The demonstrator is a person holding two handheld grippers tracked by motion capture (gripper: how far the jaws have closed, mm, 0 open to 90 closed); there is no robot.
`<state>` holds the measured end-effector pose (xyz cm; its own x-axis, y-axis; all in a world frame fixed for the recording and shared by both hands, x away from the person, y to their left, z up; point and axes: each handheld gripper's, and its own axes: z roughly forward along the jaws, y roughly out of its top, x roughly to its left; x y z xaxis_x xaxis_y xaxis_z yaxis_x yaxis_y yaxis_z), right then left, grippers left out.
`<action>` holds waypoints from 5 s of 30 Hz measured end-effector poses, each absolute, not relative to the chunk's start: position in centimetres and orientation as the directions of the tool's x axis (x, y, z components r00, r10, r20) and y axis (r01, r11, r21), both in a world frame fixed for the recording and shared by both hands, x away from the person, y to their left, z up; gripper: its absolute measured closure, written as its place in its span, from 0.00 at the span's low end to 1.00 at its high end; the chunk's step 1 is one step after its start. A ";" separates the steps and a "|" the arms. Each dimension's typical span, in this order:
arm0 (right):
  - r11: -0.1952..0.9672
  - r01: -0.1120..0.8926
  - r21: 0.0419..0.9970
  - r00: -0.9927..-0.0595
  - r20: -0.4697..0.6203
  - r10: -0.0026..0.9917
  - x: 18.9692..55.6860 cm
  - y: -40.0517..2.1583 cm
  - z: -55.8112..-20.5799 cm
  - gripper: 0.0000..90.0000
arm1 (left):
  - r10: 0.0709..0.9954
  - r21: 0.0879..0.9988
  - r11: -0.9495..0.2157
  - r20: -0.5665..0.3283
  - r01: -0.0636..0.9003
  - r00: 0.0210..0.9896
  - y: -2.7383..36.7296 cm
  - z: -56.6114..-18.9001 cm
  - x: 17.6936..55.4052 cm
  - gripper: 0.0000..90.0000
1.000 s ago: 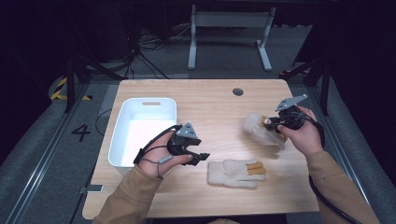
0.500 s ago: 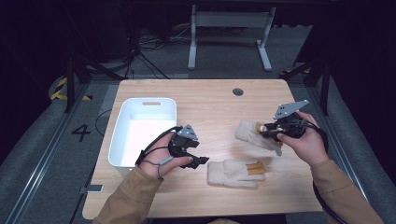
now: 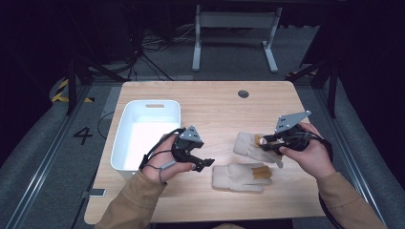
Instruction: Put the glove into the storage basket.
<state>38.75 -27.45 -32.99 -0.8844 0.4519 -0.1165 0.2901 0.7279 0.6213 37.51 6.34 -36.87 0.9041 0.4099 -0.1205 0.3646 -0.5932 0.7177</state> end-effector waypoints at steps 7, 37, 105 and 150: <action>0.734 0.262 0.626 -0.907 -0.099 0.409 37.8 -26.6 -33.3 0.75 | 0.408 0.700 -0.604 -0.140 0.382 0.902 6.2 -36.7 37.3 0.42; 0.753 0.178 0.634 -0.973 -0.002 0.232 36.4 -23.2 -37.1 0.75 | 0.406 0.685 -0.616 -0.147 0.389 0.902 6.0 -36.9 37.3 0.46; 0.769 0.362 0.527 -0.902 -0.009 0.431 32.4 -29.6 -41.4 0.85 | 0.305 0.659 -0.684 -0.131 0.313 0.943 1.4 -38.5 36.9 0.52; 0.827 0.354 0.436 -0.859 -0.198 0.472 32.4 -30.3 -42.2 0.82 | 0.274 0.624 -0.733 -0.091 0.269 0.957 0.0 -39.5 36.8 0.39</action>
